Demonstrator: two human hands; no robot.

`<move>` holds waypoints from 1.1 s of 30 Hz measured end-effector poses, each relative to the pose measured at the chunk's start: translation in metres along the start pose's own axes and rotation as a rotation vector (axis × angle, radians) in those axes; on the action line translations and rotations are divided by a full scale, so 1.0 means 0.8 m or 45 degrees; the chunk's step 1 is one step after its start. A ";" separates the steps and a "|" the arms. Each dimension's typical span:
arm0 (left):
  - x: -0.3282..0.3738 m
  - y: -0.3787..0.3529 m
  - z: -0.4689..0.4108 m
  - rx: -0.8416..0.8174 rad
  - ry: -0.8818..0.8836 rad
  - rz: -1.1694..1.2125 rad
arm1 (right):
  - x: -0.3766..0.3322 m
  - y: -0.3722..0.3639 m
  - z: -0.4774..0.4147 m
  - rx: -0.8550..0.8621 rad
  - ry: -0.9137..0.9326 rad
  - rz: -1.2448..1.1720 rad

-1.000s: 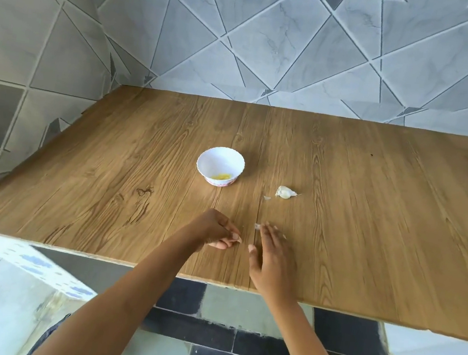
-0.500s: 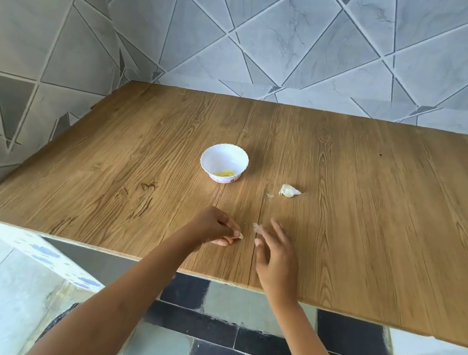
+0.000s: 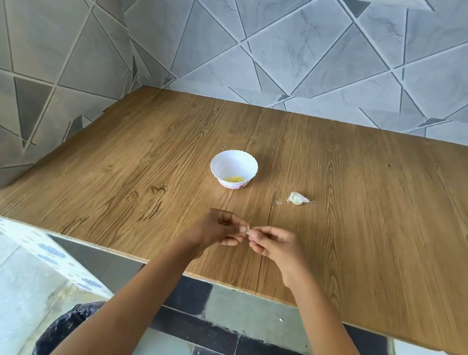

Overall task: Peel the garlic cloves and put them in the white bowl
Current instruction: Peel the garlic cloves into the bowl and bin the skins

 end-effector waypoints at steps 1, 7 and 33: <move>0.002 0.001 0.001 -0.004 -0.020 -0.020 | 0.000 -0.001 -0.001 -0.029 -0.038 0.016; 0.011 0.000 0.001 0.019 -0.203 -0.204 | -0.001 -0.003 -0.004 -0.173 -0.168 0.191; -0.011 -0.001 -0.017 -0.114 0.127 0.092 | 0.001 0.000 -0.013 -0.157 0.560 0.656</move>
Point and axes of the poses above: each hand's wrist, its own z-axis away from the middle knuckle, its own y-axis out of the back of the hand, x = y × z, the point moved 5 cm from there along -z, towards the middle knuckle, and after that the axes turned 10 degrees about y, right-handed, at the moved point
